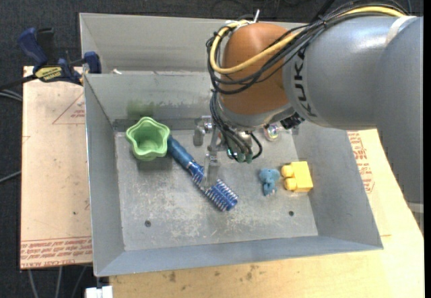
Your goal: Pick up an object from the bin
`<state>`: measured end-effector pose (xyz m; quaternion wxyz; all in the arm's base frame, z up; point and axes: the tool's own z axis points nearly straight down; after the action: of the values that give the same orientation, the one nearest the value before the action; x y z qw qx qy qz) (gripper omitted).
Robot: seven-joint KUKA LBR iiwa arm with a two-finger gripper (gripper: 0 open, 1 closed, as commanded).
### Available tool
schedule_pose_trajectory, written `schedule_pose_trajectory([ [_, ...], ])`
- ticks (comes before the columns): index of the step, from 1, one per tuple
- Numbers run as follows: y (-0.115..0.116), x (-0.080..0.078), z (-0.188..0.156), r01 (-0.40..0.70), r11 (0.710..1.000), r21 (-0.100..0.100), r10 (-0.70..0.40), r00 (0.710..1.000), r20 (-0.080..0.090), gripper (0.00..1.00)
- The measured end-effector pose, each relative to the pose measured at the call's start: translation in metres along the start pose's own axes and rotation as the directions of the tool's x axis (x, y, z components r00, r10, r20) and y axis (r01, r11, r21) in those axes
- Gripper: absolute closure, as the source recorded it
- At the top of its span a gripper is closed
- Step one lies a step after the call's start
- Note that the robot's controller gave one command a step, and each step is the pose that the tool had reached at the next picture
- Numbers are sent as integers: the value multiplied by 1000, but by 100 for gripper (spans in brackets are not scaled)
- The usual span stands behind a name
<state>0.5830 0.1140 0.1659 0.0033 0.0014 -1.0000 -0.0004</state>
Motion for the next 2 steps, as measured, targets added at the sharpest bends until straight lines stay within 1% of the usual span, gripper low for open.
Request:
schedule_pose_trajectory([
  [1, 15, -45, 99, -182, 983, -1, 182, 983, 4, 0],
  [2, 15, -46, 95, -184, 983, -3, 184, 983, 9, 100],
])
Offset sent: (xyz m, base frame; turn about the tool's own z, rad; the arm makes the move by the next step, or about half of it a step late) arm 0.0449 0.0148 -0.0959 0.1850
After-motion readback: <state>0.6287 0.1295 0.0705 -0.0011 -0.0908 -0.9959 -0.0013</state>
